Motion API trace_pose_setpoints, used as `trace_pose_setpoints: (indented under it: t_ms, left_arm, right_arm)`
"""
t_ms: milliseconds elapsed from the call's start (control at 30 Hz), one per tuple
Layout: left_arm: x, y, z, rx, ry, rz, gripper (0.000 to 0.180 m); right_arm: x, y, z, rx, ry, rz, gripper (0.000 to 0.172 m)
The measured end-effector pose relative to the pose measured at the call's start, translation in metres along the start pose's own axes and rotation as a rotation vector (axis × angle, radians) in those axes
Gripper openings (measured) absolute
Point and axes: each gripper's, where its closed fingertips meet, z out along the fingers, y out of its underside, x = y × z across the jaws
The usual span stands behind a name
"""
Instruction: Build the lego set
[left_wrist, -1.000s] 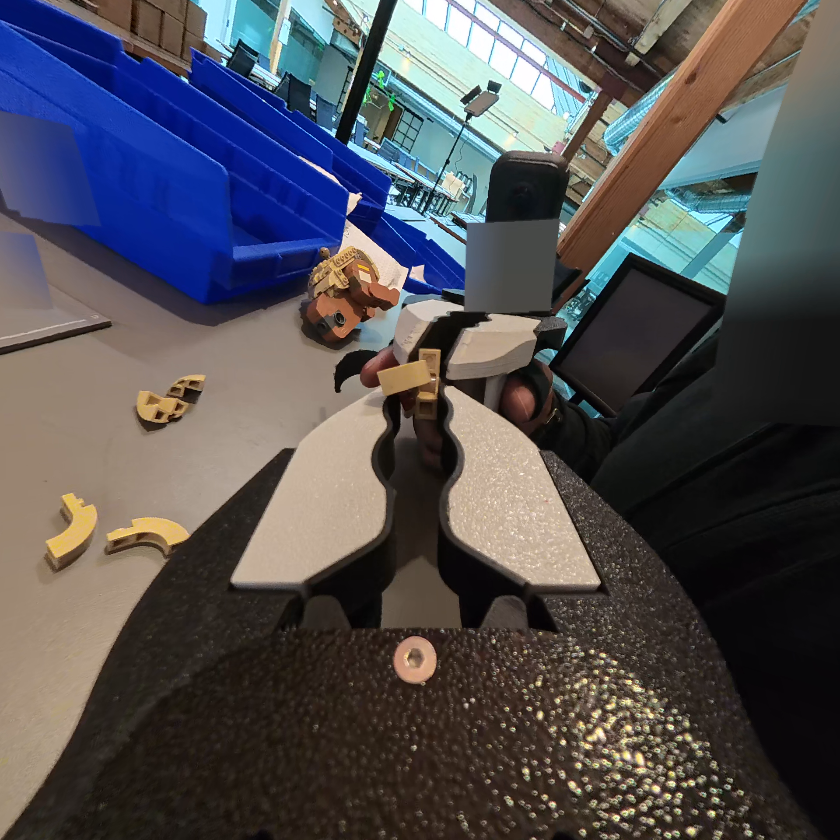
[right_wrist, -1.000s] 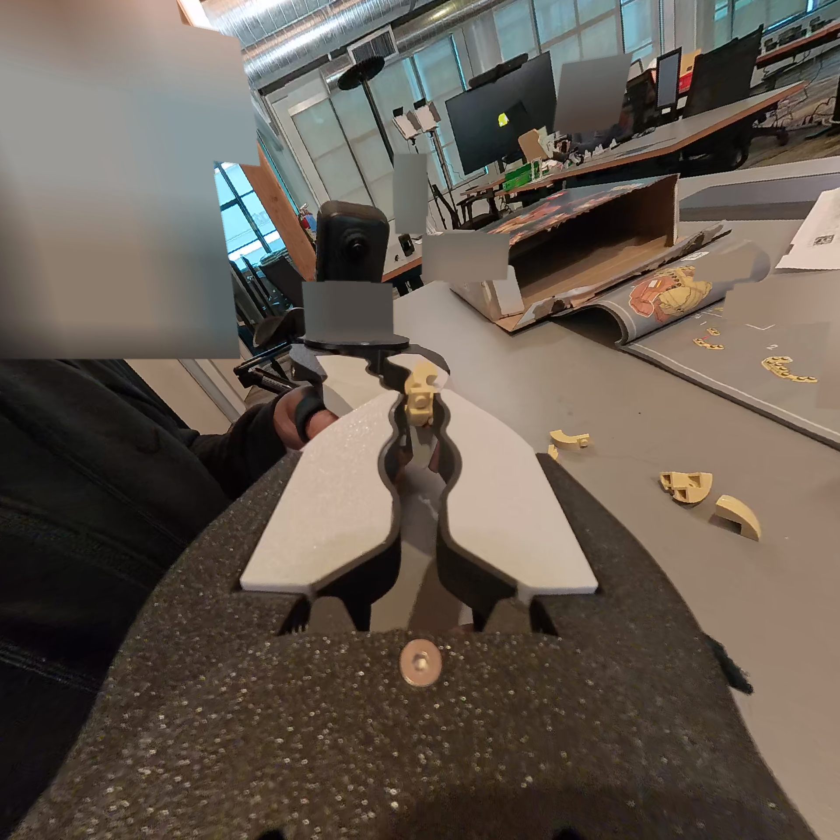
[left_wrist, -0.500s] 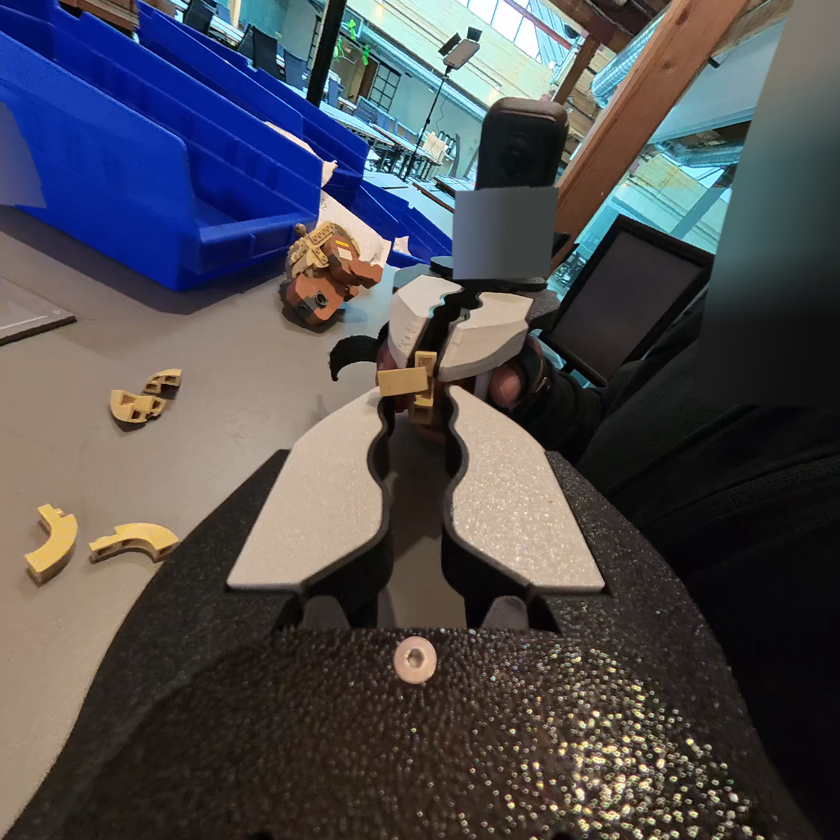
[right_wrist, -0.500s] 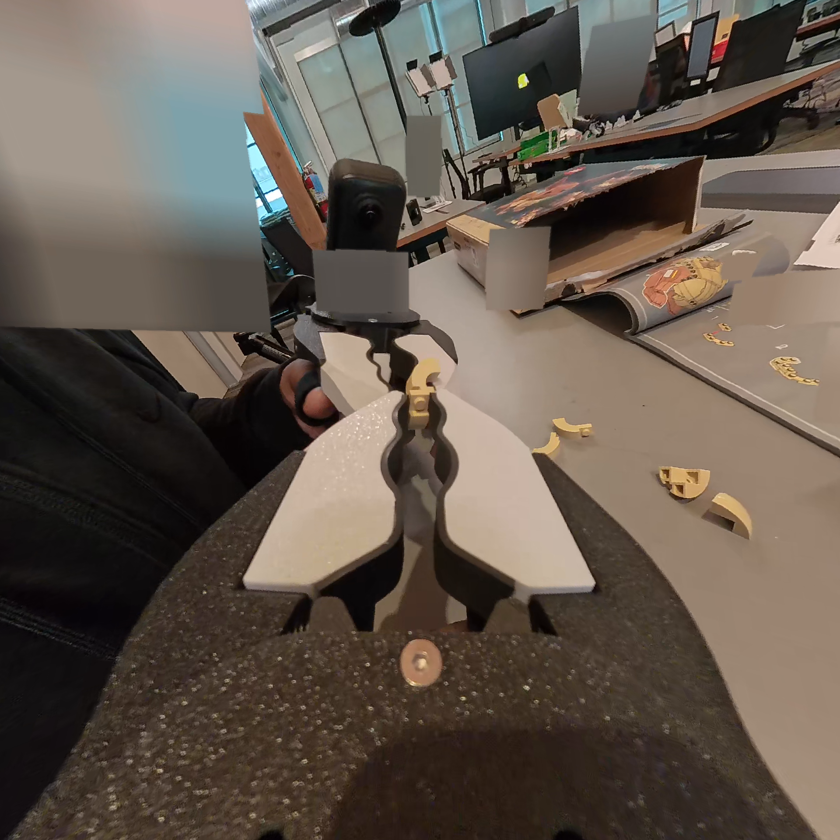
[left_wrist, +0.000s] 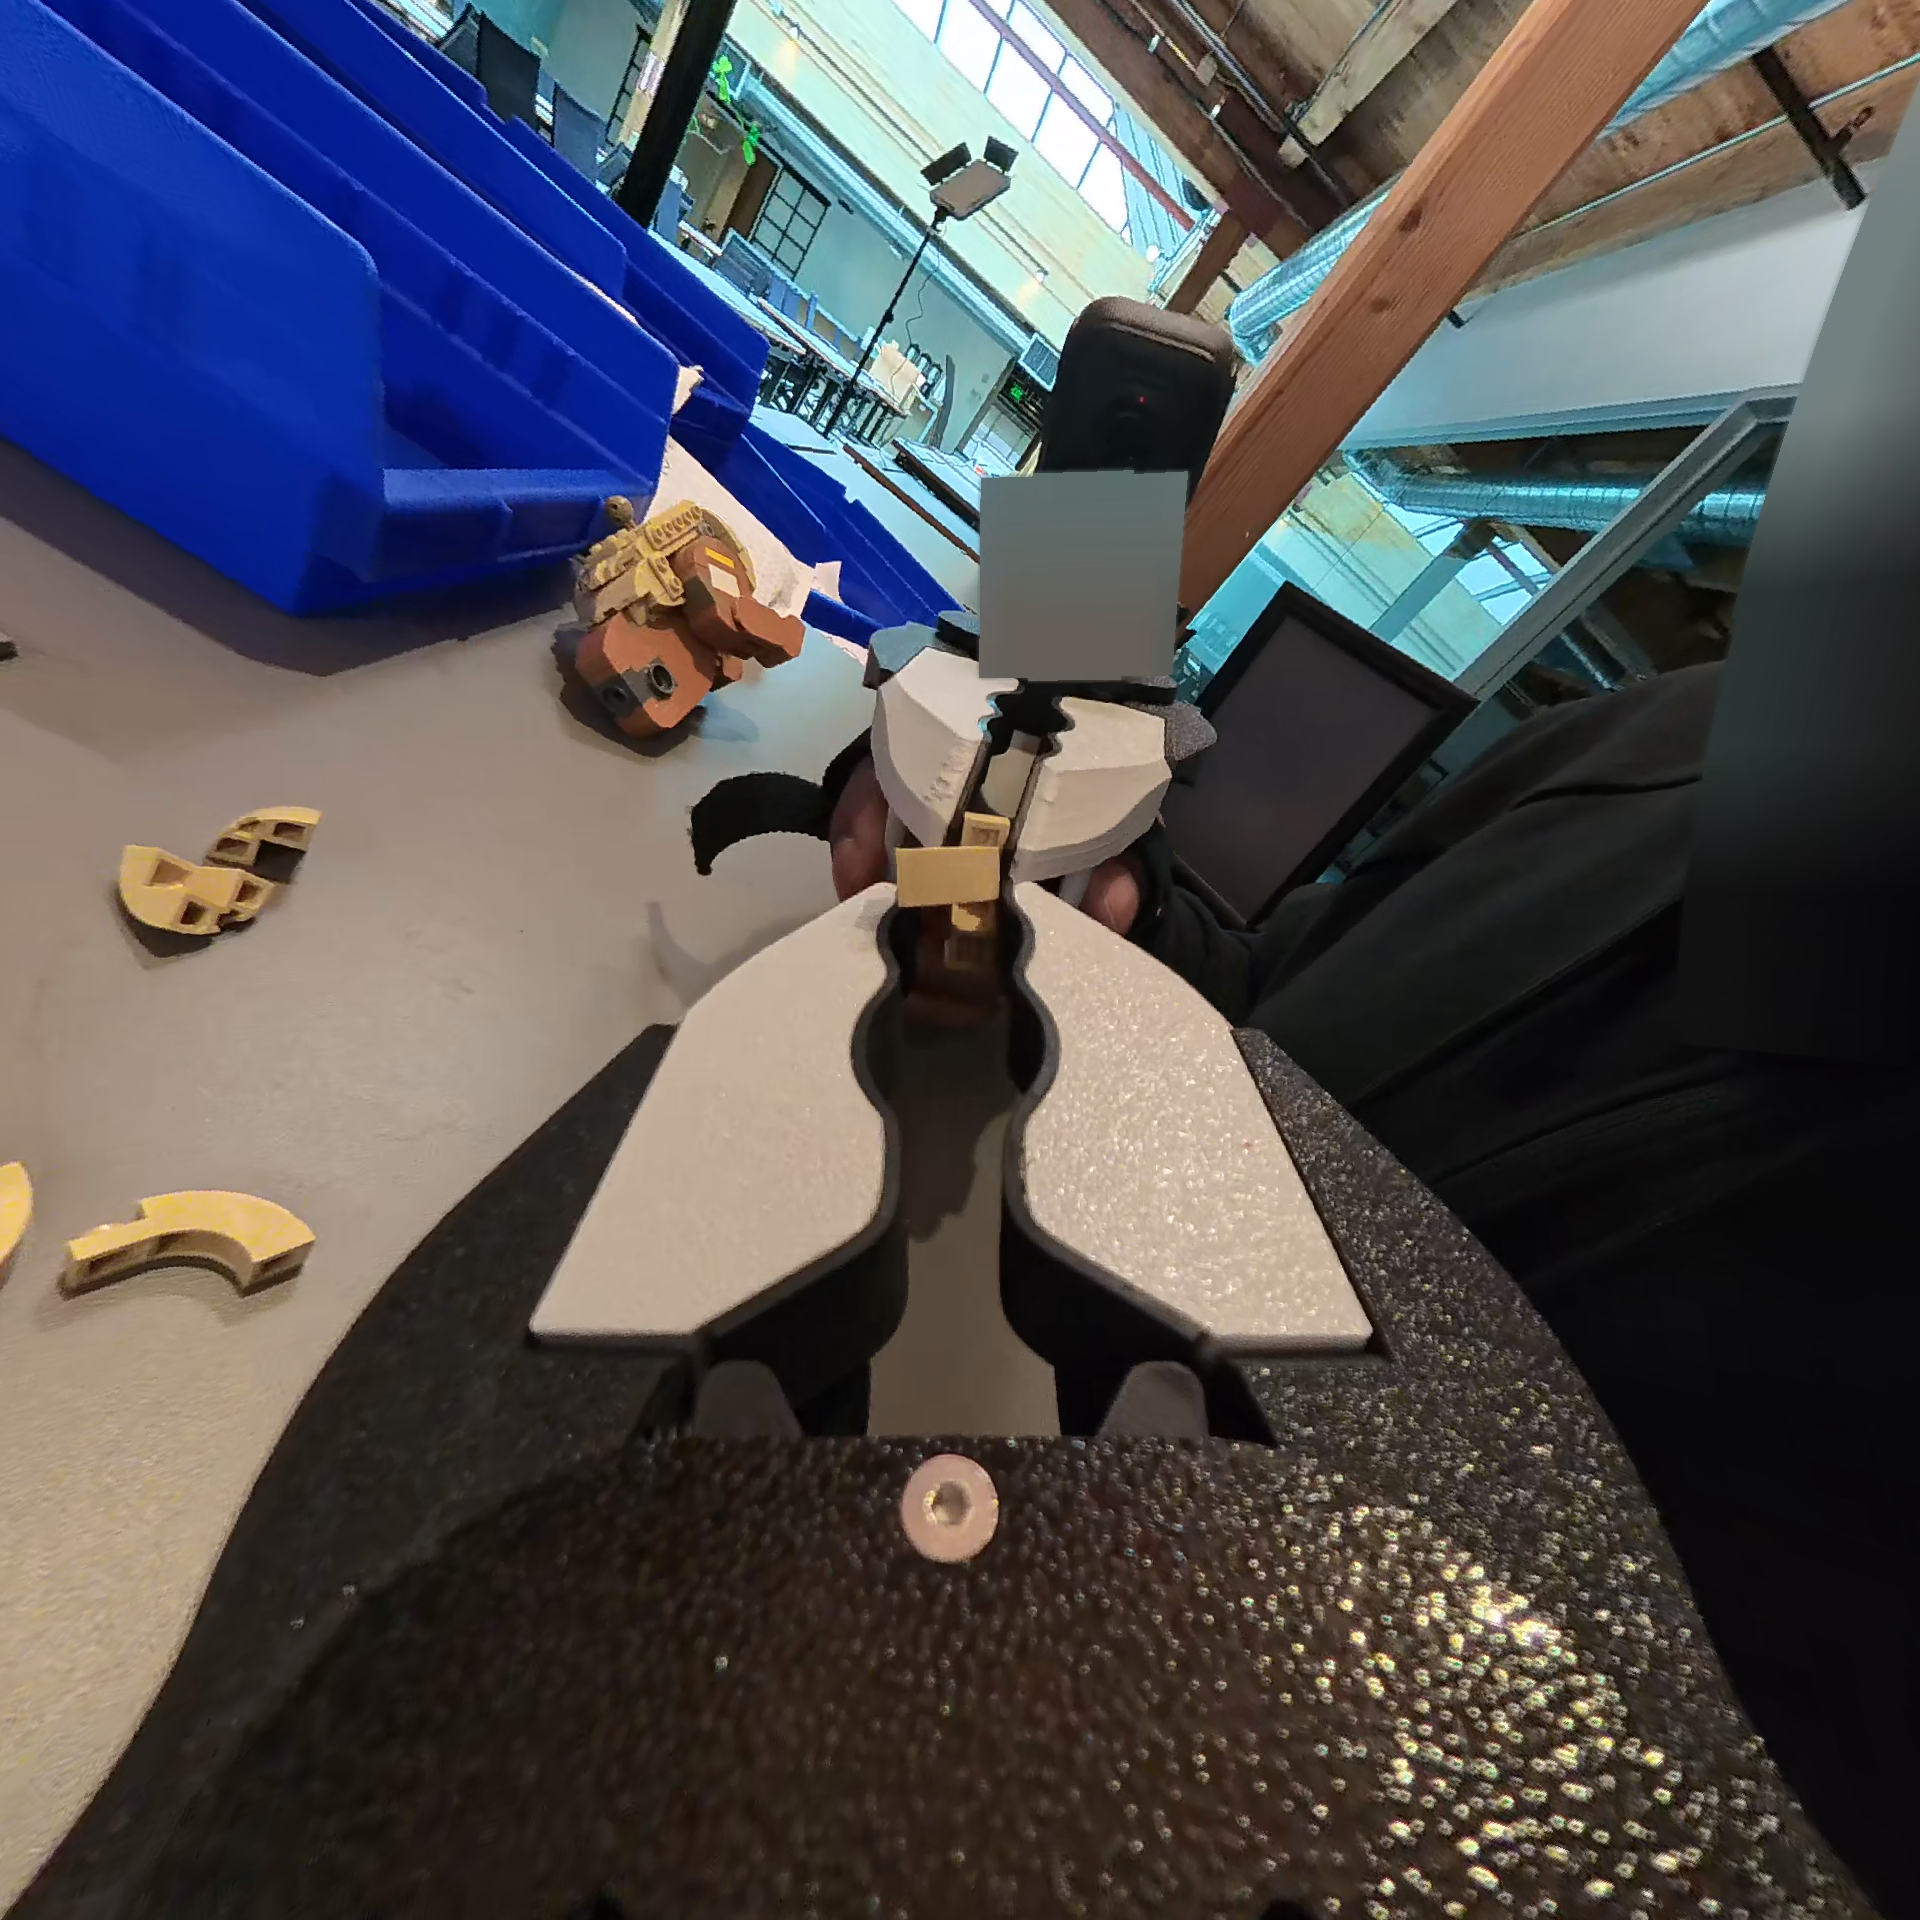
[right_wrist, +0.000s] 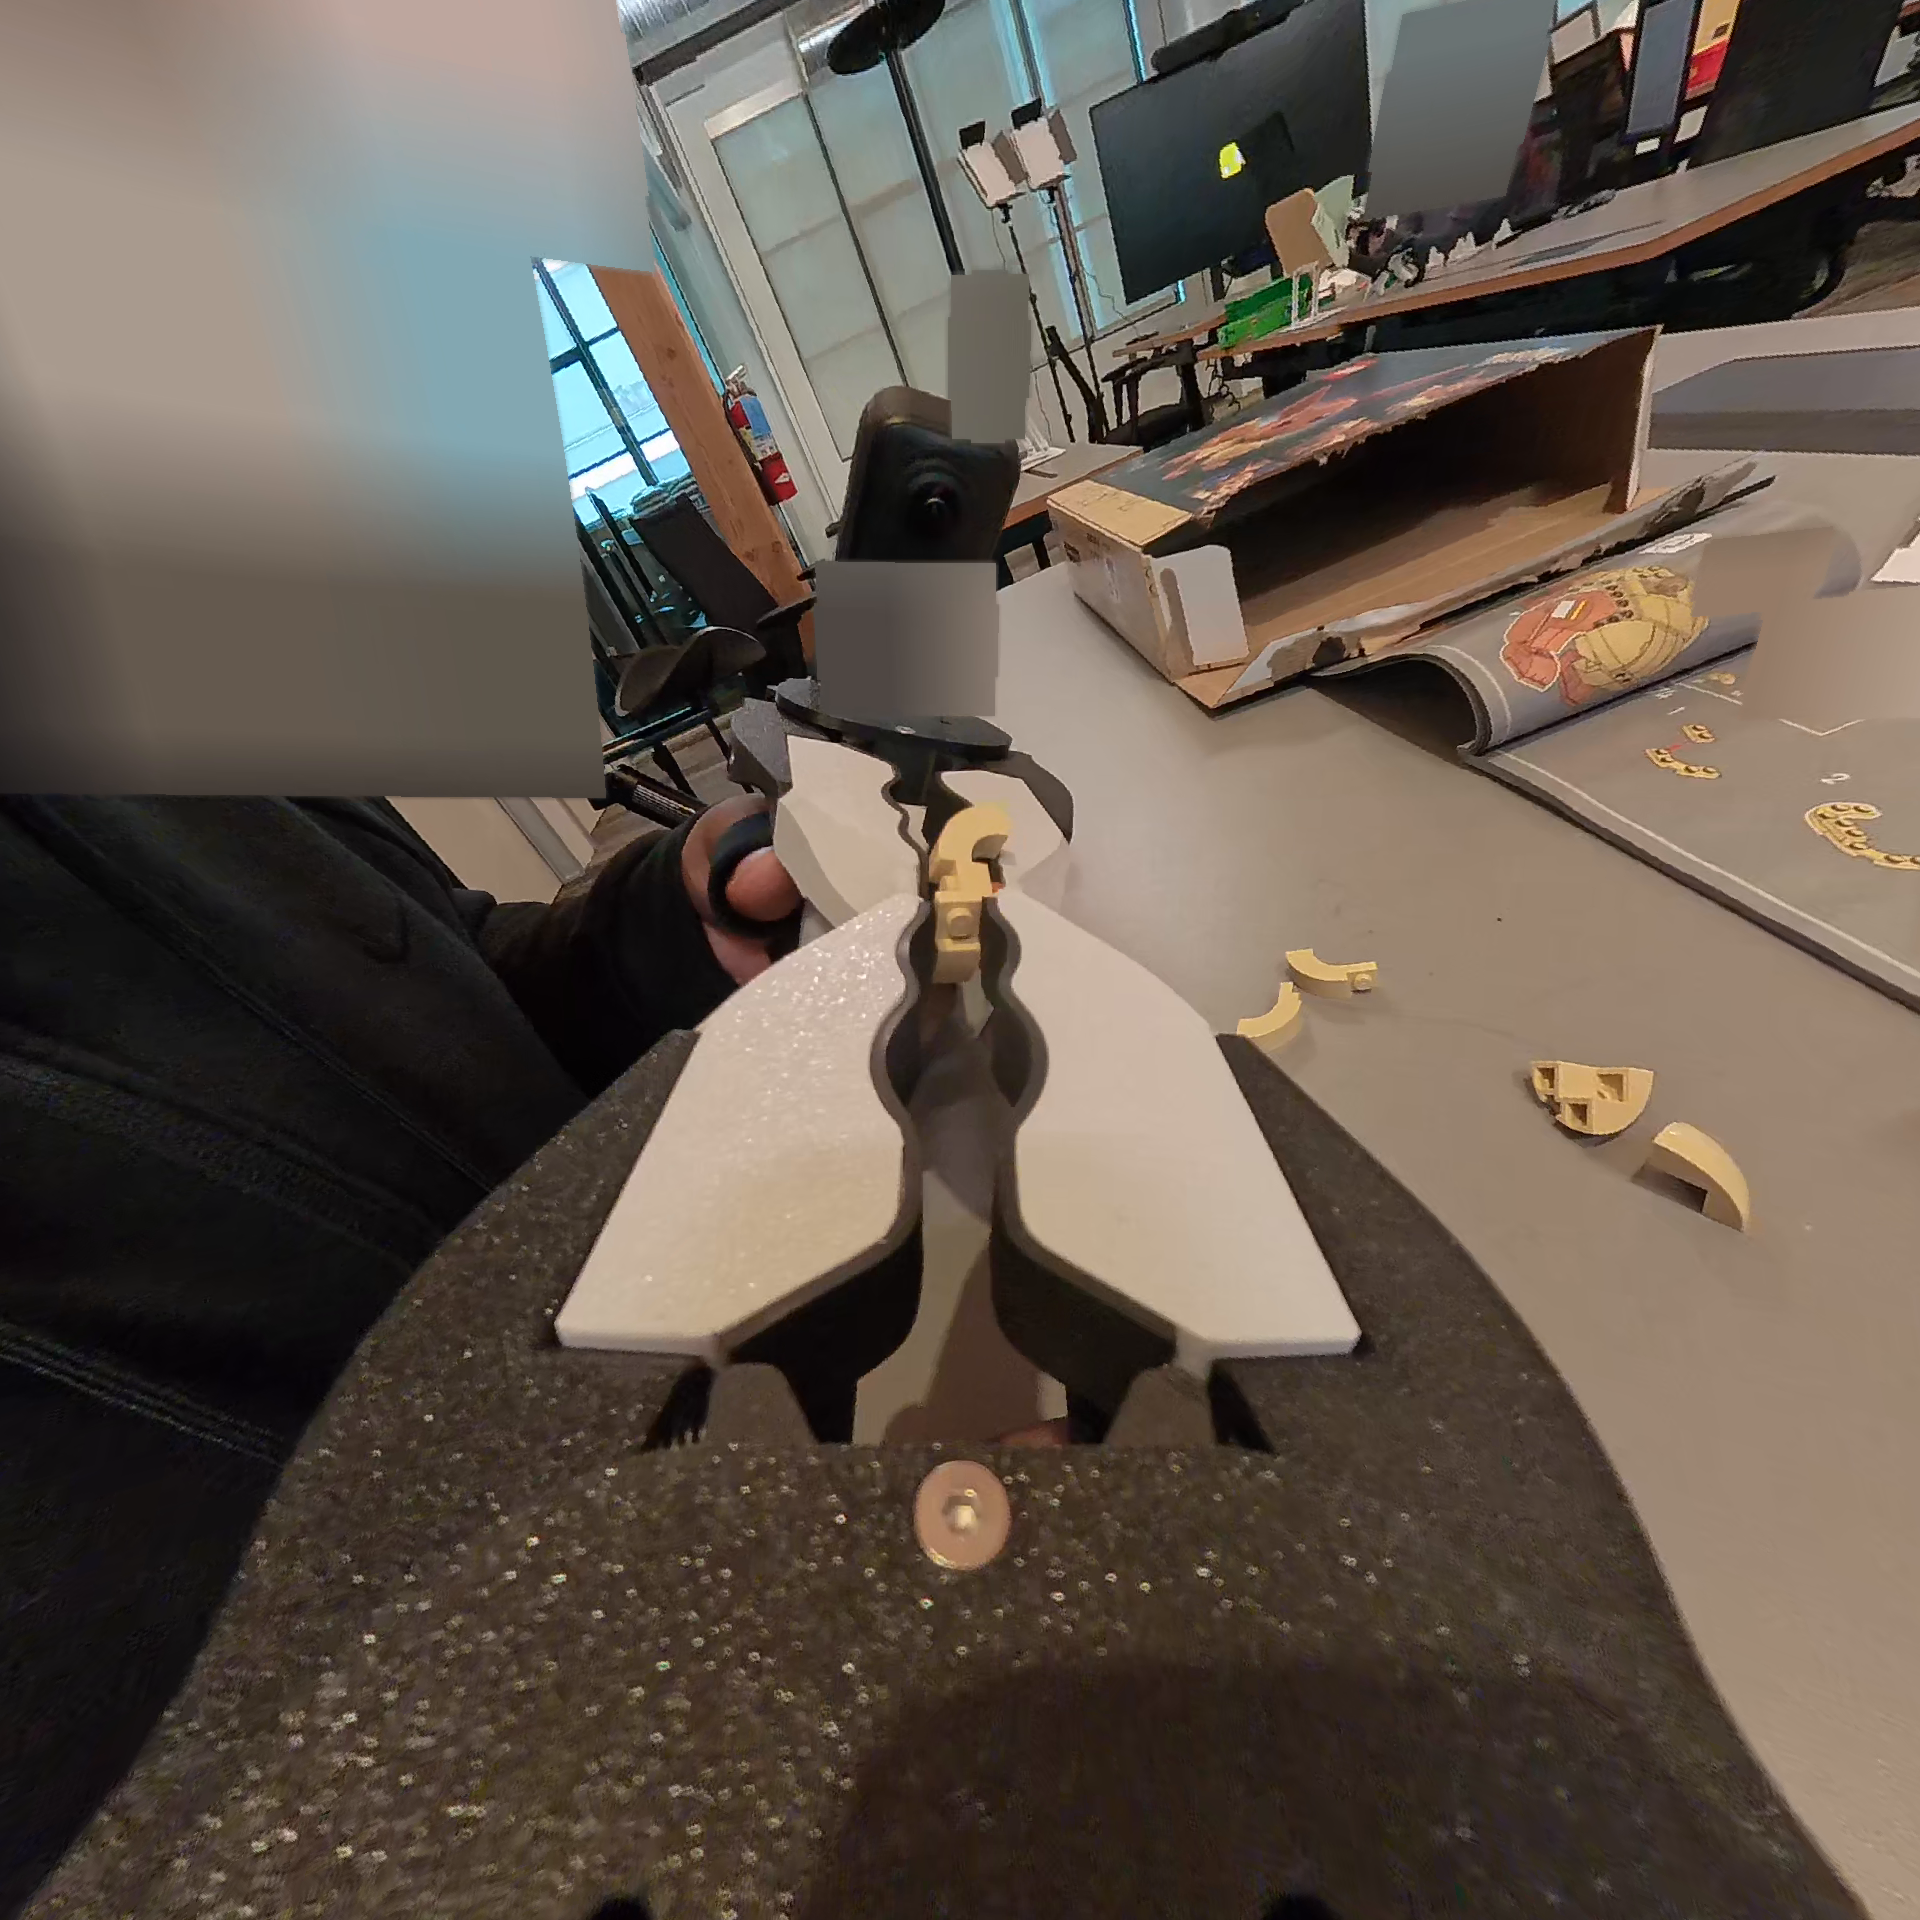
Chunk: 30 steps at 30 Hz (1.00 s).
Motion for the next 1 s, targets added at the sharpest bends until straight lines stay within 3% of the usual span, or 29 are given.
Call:
trace_pose_setpoints:
  t_ms: [633, 1000]
  left_arm:
    - [0.002, 0.010, 0.002, -0.068, 0.009, -0.009, 0.014]
    - [0.009, 0.015, 0.004, -0.101, 0.050, 0.003, 0.014]
  right_arm:
    - [-0.005, 0.008, -0.004, -0.176, 0.009, -0.143, 0.008]
    - [-0.011, 0.013, -0.008, -0.207, -0.099, -0.066, 0.007]
